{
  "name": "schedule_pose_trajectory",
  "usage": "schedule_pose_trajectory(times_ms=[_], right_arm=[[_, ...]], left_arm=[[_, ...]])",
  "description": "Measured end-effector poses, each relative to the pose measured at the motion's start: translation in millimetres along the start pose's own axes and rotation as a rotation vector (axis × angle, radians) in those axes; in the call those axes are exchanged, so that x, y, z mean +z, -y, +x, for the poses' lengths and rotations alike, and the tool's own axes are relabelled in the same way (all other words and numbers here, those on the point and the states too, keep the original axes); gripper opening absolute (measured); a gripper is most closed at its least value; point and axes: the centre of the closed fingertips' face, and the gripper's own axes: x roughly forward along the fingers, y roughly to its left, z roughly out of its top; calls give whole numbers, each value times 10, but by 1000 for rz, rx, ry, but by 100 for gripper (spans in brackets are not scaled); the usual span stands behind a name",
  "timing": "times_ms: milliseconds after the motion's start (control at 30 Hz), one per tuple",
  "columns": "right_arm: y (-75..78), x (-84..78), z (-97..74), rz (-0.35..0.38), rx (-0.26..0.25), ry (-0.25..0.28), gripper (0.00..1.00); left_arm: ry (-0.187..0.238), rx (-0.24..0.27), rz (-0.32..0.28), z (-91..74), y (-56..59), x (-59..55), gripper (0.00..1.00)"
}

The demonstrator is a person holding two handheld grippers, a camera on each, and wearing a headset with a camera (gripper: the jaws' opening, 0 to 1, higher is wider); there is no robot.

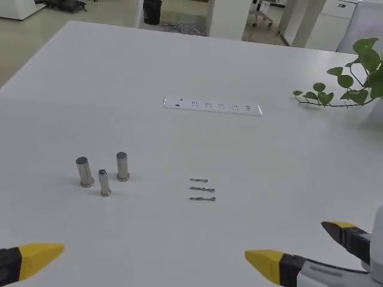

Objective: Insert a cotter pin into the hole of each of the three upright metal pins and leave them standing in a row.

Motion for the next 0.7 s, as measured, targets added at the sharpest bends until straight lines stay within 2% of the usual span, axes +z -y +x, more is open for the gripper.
schedule_pose_trajectory(times_ms=[200, 233, 300, 700], right_arm=[[9, 4, 9, -8, -8, -6, 92], [5, 4, 10, -8, -7, -6, 92], [6, 0, 11, -7, -8, -8, 92], [3, -18, 11, 2, -15, -13, 92]], left_arm=[[1, 9, -3, 48, -53, 12, 72], [3, 18, 13, 64, -73, 17, 71], [-23, 42, 63, 94, -134, -19, 69], [-46, 71, 45, 352, -323, -69, 65]])
